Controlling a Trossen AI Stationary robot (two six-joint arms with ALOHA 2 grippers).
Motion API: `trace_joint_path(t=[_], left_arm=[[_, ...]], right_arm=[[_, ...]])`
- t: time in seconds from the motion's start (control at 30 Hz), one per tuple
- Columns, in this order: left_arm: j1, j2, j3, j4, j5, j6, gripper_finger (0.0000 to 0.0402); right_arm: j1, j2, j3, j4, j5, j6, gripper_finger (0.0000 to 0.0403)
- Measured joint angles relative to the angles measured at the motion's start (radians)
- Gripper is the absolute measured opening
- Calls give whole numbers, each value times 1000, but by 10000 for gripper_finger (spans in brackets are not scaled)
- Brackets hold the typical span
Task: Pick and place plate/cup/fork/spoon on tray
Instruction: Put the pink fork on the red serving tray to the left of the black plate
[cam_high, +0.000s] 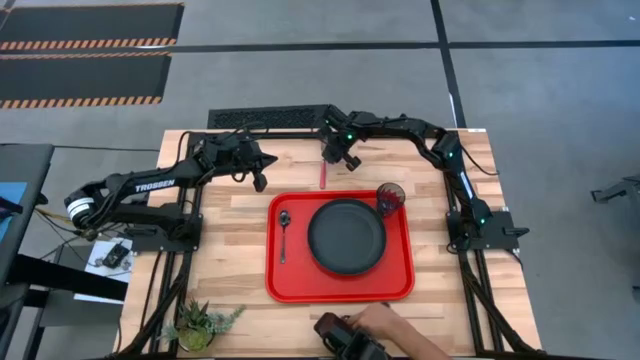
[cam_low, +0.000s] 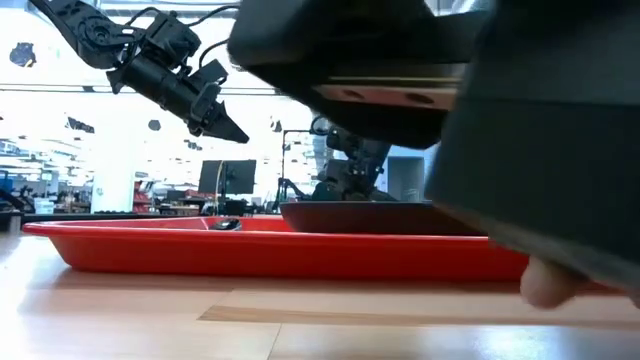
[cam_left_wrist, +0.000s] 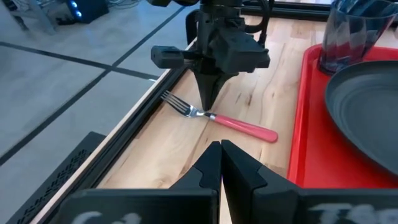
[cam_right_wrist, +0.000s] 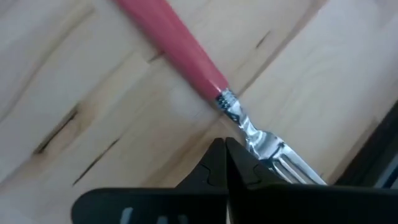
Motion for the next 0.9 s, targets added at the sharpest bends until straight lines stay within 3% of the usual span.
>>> trace_joint_path(t=[0.53, 0.9], left_arm=[[0, 108, 9, 33, -9, -1, 0], [-4, 316, 168, -6, 31, -80, 0]], right_arm=[[-8, 1, 0, 61, -102, 78, 4], [-39, -93, -3, 35, -115, 275, 3]])
